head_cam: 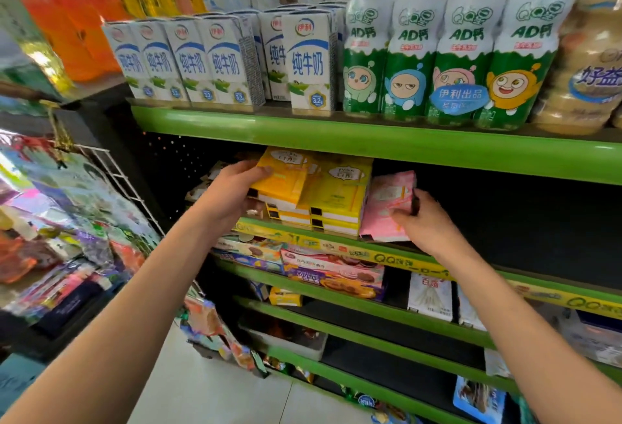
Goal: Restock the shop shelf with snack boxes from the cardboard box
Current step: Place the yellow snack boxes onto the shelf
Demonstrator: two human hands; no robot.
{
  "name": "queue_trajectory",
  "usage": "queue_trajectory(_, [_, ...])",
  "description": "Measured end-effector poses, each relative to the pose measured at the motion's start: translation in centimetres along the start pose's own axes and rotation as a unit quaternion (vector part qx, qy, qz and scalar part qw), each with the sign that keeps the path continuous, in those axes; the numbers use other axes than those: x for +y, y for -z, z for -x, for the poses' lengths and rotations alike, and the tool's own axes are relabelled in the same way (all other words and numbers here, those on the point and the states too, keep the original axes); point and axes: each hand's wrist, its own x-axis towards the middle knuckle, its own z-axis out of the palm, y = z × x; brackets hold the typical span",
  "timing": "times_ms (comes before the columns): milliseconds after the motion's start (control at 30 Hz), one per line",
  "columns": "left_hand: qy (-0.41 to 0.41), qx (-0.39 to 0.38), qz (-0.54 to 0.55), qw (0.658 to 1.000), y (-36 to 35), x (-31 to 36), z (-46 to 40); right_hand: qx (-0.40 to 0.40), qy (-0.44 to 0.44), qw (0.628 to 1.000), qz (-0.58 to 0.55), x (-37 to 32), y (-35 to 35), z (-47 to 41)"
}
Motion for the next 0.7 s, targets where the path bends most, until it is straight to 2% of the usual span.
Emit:
queue_trajectory(100, [-0.007,-0.003,-0.028,1.0,0.1,0.1,-1.2,-0.016,-0.045,0.988,0.144,0.6,0.3,0.6])
queue_trajectory(200, [-0.015,0.009,-0.057,0.998,-0.3,0.1,-1.9,-0.011,-0.045,0.981,0.19,0.2,0.3,1.3])
queue_trajectory(333, [-0.018,0.038,-0.134,0.99,-0.7,-0.3,-2.7,0.06,0.058,0.984,0.159,-1.4,-0.4,2.2])
queue_trajectory(467, [-0.034,0.047,-0.169,0.984,-1.0,-0.9,-3.5,0.011,0.171,0.981,0.093,-3.5,-2.1,3.0])
queue_trajectory(600, [-0.051,0.019,-0.198,0.979,-1.0,-1.0,-3.7,-0.017,0.181,0.979,0.096,-3.8,-3.8,3.6])
queue_trajectory(700, [-0.043,-0.009,-0.233,0.971,-0.7,-1.7,-3.4,-0.009,0.176,0.977,0.117,-3.3,-4.6,3.5])
